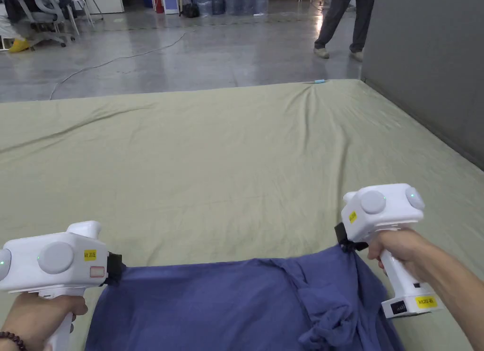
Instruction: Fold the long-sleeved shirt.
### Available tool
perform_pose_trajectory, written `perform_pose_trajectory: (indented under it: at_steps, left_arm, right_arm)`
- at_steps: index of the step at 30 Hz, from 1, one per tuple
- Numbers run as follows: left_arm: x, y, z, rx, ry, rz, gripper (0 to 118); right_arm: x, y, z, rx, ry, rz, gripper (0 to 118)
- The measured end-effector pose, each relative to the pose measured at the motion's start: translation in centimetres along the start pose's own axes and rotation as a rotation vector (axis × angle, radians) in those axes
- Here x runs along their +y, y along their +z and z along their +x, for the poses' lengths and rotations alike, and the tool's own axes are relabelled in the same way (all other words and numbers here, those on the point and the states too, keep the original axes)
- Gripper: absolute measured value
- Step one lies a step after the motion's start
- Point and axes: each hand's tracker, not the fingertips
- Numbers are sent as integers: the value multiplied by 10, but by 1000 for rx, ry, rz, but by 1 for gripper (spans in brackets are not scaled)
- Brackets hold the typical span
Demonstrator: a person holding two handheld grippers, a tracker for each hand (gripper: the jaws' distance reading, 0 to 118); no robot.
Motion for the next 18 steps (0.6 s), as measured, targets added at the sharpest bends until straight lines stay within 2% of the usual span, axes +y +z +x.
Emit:
perform_pose_trajectory:
  at_steps: [3, 8, 13, 18]
  left_arm:
    - [-8, 34, 0, -14, -11, 49, 0]
    - [-45, 101, -5, -35, -22, 98, 0]
    - [-107, 133, -21, -52, 26, 88, 0]
    - [-170, 136, -28, -57, 35, -40, 0]
  right_arm:
    - [-13, 56, 5, 53, 8, 99, 2]
    - [-72, 136, 5, 66, 59, 225, 2]
    - [-149, 173, 4, 92, 105, 253, 2]
    - [-222, 172, 12, 104, 162, 201, 2]
